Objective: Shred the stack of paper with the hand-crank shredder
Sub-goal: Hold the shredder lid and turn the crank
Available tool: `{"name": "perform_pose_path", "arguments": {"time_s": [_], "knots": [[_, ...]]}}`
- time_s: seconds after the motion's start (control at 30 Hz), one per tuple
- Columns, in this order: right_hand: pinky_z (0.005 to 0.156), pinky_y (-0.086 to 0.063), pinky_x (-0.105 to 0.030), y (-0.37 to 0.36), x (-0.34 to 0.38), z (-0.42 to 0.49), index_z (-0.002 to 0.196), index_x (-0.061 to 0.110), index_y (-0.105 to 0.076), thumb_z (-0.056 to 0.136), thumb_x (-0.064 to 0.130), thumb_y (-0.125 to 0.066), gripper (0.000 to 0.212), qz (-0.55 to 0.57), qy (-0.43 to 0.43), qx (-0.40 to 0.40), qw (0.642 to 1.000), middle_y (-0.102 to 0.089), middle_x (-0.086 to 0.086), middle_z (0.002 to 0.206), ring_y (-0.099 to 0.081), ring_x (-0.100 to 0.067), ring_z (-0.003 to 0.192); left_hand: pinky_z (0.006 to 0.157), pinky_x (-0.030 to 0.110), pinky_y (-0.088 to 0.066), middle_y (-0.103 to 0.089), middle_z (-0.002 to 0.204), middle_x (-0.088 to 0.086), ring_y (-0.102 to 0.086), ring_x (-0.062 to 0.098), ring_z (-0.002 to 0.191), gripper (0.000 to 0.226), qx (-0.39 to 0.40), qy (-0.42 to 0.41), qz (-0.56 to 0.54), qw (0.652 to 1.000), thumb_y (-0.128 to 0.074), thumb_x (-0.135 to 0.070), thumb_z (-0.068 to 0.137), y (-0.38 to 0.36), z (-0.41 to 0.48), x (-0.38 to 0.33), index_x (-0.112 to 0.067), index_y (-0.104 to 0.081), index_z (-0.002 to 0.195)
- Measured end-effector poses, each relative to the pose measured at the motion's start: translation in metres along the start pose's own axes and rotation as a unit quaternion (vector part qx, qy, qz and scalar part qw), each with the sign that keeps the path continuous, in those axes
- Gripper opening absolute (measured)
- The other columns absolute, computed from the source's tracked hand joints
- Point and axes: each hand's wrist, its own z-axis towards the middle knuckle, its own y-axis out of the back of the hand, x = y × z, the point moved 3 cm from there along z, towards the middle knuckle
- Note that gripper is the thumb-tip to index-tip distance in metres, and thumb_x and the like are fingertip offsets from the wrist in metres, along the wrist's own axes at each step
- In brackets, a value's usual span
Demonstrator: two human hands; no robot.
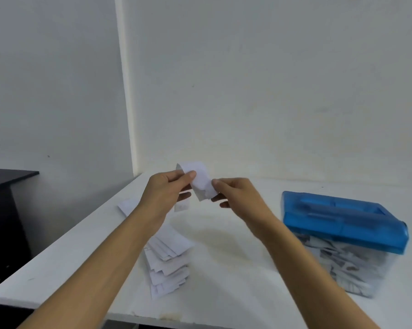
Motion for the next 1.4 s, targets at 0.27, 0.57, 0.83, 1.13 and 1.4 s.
{"name": "perform_pose_path", "arguments": {"time_s": [0.27,0.57,0.83,1.13,1.4], "knots": [[0.073,-0.058,-0.027,0.091,0.046,-0.017,0.093,0.021,-0.079,0.094,0.031,-0.067,0.015,-0.132,0.056,-0.058,0.988,-0.077,0.005,0.081,-0.071,-0.015,0.077,0.09,0.038,-0.06,-0.078,0.107,0.002,-0.075,0.02,0.099,0.02,0.075,-0.089,0.034,0.993,-0.063,-0.021,0.101,-0.087,-0.001,-0.056,-0.01,-0.074,0.113],[0.07,-0.059,-0.026,0.185,0.03,-0.038,0.089,0.019,-0.077,0.087,0.022,-0.076,0.004,-0.177,0.021,-0.148,0.973,-0.076,0.005,0.076,-0.071,-0.01,0.072,0.081,0.023,-0.06,-0.07,0.117,-0.006,-0.068,0.013,0.105,0.048,0.182,-0.125,0.117,0.968,-0.076,-0.016,0.091,-0.193,-0.006,-0.065,-0.02,-0.062,0.136],[0.059,-0.042,-0.02,0.213,-0.005,-0.054,0.076,0.022,-0.074,0.088,0.029,-0.074,0.014,-0.267,-0.031,-0.126,0.955,-0.067,0.005,0.063,-0.054,-0.005,0.055,0.096,0.035,-0.056,-0.07,0.119,-0.003,-0.067,0.018,0.103,0.049,0.245,-0.143,0.305,0.909,-0.076,-0.014,0.089,-0.226,-0.011,-0.039,-0.021,-0.059,0.135],[0.062,-0.043,-0.018,0.206,-0.008,-0.06,0.073,0.031,-0.068,0.089,0.034,-0.073,0.017,-0.32,-0.023,-0.118,0.94,-0.067,0.012,0.083,-0.061,-0.005,0.074,0.095,0.033,-0.056,-0.072,0.111,-0.009,-0.067,0.011,0.101,0.037,0.238,-0.138,0.307,0.911,-0.07,-0.012,0.092,-0.215,-0.011,-0.034,-0.022,-0.066,0.127],[0.068,-0.04,-0.018,0.204,-0.012,-0.062,0.074,0.031,-0.066,0.087,0.035,-0.072,0.014,-0.363,0.0,-0.119,0.924,-0.06,0.015,0.094,-0.058,-0.003,0.087,0.097,0.032,-0.051,-0.068,0.122,-0.007,-0.062,0.012,0.11,0.031,0.229,-0.107,0.317,0.914,-0.065,-0.032,0.097,-0.216,-0.017,-0.018,-0.023,-0.065,0.127]]}}
